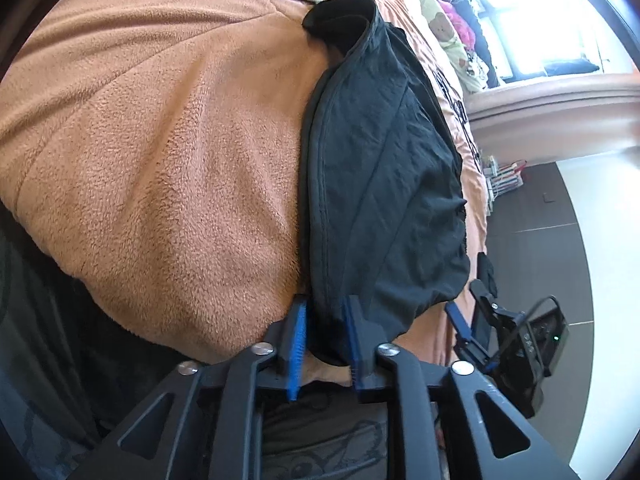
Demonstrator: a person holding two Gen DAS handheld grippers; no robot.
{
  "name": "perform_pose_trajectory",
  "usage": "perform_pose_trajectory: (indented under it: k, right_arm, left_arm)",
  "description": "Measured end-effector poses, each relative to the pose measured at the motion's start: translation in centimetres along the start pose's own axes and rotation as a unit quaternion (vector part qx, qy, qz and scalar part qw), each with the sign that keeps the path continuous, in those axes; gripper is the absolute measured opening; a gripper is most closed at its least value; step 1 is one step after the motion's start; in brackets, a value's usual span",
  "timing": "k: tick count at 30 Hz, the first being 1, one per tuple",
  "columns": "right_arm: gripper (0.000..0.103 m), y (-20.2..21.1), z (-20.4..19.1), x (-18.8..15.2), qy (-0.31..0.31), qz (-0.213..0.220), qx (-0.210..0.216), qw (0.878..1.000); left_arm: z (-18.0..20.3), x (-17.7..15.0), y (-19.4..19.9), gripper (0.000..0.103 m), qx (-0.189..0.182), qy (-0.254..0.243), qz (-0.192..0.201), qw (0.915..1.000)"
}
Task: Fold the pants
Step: 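Close the left gripper on the leg hem while the right gripper grasps the waistband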
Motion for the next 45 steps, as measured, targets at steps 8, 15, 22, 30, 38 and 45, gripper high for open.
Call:
perform_pose_trajectory:
  k: [8,15,22,30,38,45]
  right_arm:
    - [0.061,-1.1,-0.2,-0.4,-0.010,-0.011,-0.002,1.000]
    - [0.061,-1.3,-0.2,-0.5,-0.022,-0.006,-0.004,1.000]
    - [0.026,-1.5,-0.1,-0.4,-0.023,-0.003,-0.012,1.000]
    - [0.002,0.3,-0.9,0.4,-0.015,0.038,0.010,0.999]
    - [0.001,2.8,-2.0,3.6,-0.009,0.082,0.037,0.996]
    - [0.001,2.7,-2.7,6.9,-0.011,0.108,0.052,0.993]
  left_arm:
    - [-0.7,-0.9,0.2,0.038,-0.028,0.030,-0.023,0.9989]
    - [-0.1,-0.2,-0.5,0.038,-0.036,0.017,-0.004,0.9992]
    - [0.4,0.3,1.1,0.005,-0.026,-0.001,0.021,0.9994]
    - [4.3,1.3,3.7,0.004,-0.063,-0.050,0.054,0.9953]
    - [9.8,3.0,6.1,0.004,-0.110,-0.083,0.081,0.9872]
    - [14.6,6.9,7.0,0.004,-0.134,-0.095,0.099,0.9814]
Point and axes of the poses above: each gripper's, at about its wrist camera, not at the fingertips, and y roughly against the way its jaws point, z to its right, x to its top, the point moved 4 cm from there along -y, roughly the way its jaws point, and after that the axes turned 13 degrees about y, right-handed, at the moved point
